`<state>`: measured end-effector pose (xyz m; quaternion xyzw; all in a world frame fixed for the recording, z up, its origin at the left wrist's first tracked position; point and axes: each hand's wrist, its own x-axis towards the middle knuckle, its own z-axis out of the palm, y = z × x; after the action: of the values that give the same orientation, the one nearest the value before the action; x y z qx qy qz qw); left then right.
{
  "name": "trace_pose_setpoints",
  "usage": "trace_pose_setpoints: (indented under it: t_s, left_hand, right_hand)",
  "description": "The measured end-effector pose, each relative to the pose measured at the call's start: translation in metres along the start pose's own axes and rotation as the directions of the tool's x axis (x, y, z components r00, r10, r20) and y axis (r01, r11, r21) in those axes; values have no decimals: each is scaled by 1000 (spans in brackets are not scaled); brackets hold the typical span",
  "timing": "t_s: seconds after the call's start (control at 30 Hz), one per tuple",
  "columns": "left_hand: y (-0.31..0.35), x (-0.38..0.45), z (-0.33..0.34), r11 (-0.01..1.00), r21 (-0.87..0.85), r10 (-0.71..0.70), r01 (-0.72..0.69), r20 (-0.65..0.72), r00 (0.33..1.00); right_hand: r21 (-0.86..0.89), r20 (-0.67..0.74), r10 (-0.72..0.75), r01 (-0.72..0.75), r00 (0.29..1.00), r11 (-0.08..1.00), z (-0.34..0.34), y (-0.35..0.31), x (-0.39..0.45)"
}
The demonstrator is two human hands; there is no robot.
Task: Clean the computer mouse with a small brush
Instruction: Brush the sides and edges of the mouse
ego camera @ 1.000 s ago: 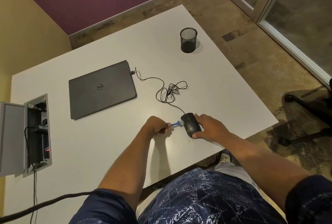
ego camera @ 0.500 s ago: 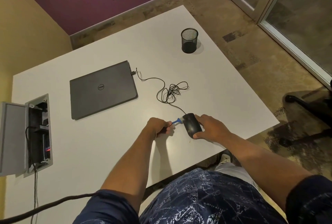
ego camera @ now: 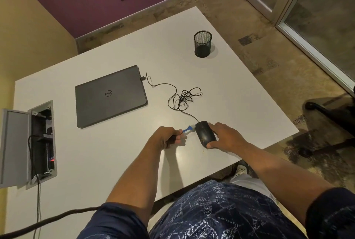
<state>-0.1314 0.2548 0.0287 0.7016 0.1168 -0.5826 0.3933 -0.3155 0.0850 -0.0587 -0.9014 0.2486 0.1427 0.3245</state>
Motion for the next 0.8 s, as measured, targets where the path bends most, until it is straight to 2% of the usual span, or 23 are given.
trace_pose_setpoints:
  t_s: [0.07,0.1,0.2,0.3,0.4,0.43,0.5,0.53,0.63,0.73,0.8]
  left_hand:
    - [0,1,4,997,-63,40,-40,-2,999]
    - [0,2,7,997,-37,66,-67,-21,998]
    - [-1,2,19,982,164,104,-94,-53,993]
    - [-3,5,18,976,217,7,-16,45,999]
    - [-2,5,10,912,397,-167,104,127,978]
    - [-1,5,5,879,461,-194,119,119,974]
    - [0,6,-4,843,532,-139,81,69,988]
    - [0,8,-9,866,499,-93,38,87,992]
    - [-3,6,-11,969,242,10,-45,143,990]
    - [-4,6,0,963,236,127,-133,43,991]
    - [-6,7,9,958,254,136,-133,3,991]
  right_hand:
    - [-3,-1,5,-5,1000,1000,0,0,0]
    - [-5,-1,6,-6,1000,1000,0,0,0]
    - [0,-4,3,-3,1000,1000,0,0,-1]
    - [8,1,4,-4,1000,1000,0,0,-1]
    - [7,8,4,-4,1000,1000,-1,0,0]
    - [10,9,1,-1,1000,1000,-1,0,-1]
    - [17,9,-7,7,1000,1000,-1,0,-1]
    - [16,7,-9,9,1000,1000,-1,-1,-1]
    - [8,3,-8,8,1000,1000,-2,-1,-2]
    - [5,4,-7,7,1000,1000,-2,-2,-2]
    - [9,5,-6,6,1000,1000,-2,-2,-1]
